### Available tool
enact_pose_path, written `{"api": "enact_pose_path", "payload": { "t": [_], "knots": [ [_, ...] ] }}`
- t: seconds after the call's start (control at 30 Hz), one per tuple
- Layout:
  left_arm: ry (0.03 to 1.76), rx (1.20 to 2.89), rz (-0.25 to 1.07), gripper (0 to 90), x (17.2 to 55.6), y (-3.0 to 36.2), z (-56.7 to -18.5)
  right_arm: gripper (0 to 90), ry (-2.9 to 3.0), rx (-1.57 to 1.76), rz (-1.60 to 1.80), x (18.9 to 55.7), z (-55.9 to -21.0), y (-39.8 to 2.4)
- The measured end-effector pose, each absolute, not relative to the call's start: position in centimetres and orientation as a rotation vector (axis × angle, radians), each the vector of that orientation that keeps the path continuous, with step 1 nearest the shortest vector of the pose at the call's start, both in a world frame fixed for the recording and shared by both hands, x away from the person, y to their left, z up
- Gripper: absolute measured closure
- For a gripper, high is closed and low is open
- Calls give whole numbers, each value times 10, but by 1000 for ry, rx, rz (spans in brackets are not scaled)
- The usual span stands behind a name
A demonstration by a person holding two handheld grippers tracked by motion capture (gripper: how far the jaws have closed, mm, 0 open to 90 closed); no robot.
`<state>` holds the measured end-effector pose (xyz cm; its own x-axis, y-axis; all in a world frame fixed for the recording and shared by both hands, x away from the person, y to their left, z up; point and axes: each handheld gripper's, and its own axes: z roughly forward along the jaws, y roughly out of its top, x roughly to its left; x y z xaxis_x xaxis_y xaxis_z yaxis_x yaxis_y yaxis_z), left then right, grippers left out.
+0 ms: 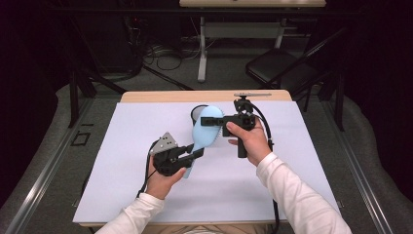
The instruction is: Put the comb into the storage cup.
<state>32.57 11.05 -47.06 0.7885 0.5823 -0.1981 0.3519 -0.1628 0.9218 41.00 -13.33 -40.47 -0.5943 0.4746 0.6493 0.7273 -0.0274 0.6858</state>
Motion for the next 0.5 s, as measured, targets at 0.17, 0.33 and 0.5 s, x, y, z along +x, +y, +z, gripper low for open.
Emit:
{"api": "enact_pose_path", "payload": {
  "t": [0.17, 0.33, 0.5],
  "knots": [
    [725, 1775, 240, 701, 326, 110, -471, 475, -2002, -1290, -1646, 411, -405, -134],
    [724, 1772, 246, 700, 325, 110, -471, 478, -1988, -1297, -1638, 411, -405, -134],
    [726, 1770, 250, 699, 326, 111, -470, 482, -1972, -1298, -1644, 412, -405, -134]
  ]
}}
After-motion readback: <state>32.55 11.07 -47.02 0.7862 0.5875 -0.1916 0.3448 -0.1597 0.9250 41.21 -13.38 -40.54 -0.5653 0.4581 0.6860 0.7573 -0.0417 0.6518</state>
